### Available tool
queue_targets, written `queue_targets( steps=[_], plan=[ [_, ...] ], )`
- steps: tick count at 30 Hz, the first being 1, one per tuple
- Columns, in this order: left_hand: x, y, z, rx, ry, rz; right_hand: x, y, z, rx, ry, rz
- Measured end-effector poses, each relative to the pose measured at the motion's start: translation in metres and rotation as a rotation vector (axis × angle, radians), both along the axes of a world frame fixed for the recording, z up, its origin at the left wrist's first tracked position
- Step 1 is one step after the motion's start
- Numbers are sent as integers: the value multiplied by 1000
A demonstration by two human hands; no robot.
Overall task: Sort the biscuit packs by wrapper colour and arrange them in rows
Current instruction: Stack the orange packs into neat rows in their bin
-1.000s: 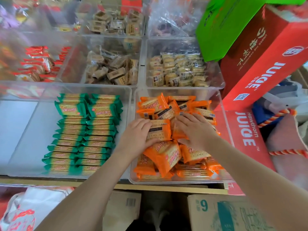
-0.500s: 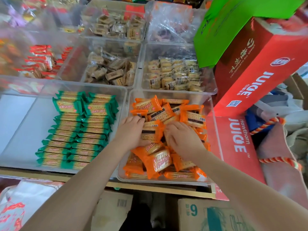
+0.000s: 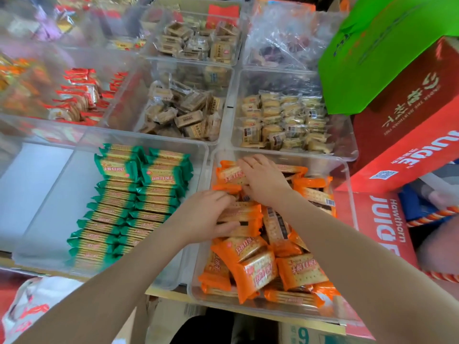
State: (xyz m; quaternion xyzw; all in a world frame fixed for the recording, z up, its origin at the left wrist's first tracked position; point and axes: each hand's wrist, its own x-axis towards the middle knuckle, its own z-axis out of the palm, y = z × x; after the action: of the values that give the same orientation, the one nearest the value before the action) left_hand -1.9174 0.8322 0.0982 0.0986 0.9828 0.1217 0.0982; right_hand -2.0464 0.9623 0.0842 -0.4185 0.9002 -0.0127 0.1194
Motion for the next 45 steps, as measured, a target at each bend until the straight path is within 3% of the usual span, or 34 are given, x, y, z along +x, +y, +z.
queue_targets(
  steps=[6,15,21,24,27,32,35,39,43,45],
  plan=[
    [-22,-17,-9,-30,83,90,-11,10,-5,68,-52,-119],
    [-38,-17,-23,-122,127,4,-15,14,-12,-13,-65,-143],
    [-31,-26,-28,233,172,116,-17,11,-7,-20,-159,-146],
    [-29,-28,-24,325,175,142,-17,10,-5,49,-60,-99],
    [-26,-31,-19,444,132,205,-21,11,-1,-8,-7,-118],
    [-25,-27,-5,585,164,327,-16,58,28,-237,-22,-380],
    [-28,-14,7,702,193,360,-7,105,35,-214,-73,-559],
    [-36,20,11,882,69,371,2,138,31,-257,-250,-625],
    [-44,58,7,949,-2,291,5,141,32,-207,-323,-599],
    [-47,71,2,824,-82,212,7,140,32,-178,-365,-591]
  ],
)
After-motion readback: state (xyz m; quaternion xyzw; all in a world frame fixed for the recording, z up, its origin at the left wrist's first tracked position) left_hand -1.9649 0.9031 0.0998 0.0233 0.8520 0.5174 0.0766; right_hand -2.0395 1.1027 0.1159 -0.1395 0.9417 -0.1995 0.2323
